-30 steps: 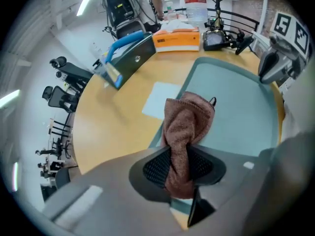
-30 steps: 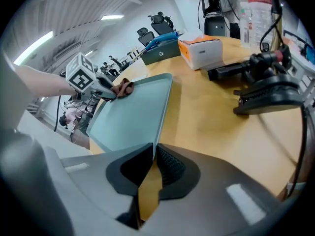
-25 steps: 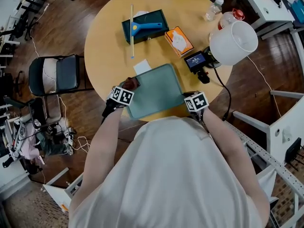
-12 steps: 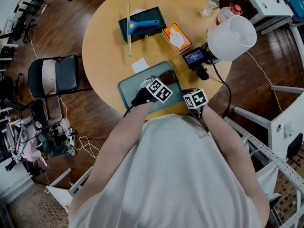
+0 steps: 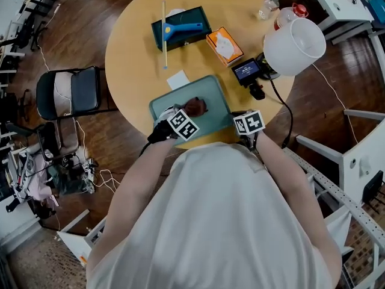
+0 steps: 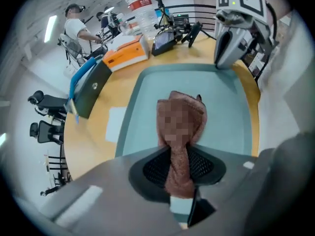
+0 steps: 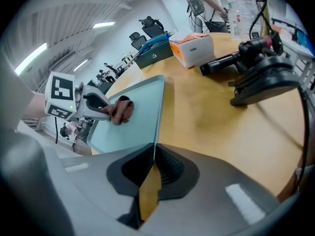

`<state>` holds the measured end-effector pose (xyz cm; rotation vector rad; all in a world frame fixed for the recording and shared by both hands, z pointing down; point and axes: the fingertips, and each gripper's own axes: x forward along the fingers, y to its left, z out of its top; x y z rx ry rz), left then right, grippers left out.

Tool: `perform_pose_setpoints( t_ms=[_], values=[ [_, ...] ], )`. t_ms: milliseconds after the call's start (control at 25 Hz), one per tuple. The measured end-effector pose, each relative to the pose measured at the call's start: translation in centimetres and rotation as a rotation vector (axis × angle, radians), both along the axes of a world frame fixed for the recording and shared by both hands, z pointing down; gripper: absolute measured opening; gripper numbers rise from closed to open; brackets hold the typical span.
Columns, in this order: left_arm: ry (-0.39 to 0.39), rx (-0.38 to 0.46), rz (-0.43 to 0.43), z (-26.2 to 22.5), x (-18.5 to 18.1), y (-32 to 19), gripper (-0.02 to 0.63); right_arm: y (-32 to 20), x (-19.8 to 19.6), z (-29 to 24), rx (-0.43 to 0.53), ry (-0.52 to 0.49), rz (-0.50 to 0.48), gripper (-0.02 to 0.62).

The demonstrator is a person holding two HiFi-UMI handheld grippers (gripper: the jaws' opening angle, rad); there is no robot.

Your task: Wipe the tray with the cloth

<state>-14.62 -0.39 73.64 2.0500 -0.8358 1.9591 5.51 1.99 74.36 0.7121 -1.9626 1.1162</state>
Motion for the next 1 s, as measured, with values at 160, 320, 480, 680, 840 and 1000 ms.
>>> perform_pose_setpoints(
  t_ms=[160,320,480,680,840,1000],
  values=[
    [-0.071,-0.028,-0.100,0.1,-8.4,3.6,0.308,-0.1,-0.1,-0.1,-0.001,0.000,-0.008,0.021],
    [-0.094,-0.036,-0.145,0.2,-11.7,6.0,0.308,0.1,-0.4,0.0,-0.002,0.005,-0.027,0.021],
    [-0.067,-0.008,-0.120,0.0,-9.2,5.4,0.308,0.1,-0.5,0.0,-0.002,0.009,-0.018,0.020],
    [0.013,0.009,-0.004,0.0,-1.3,3.1,0.308,0.2,-0.5,0.0,-0.002,0.007,-0.008,0.018],
    [0.066,-0.010,0.101,-0.1,5.8,1.9,0.308,0.1,-0.6,-0.1,0.003,0.006,-0.009,0.018],
    [0.093,-0.036,0.173,-0.1,11.0,1.2,0.310,0.2,-0.6,-0.1,0.004,0.002,-0.001,0.018]
  ],
)
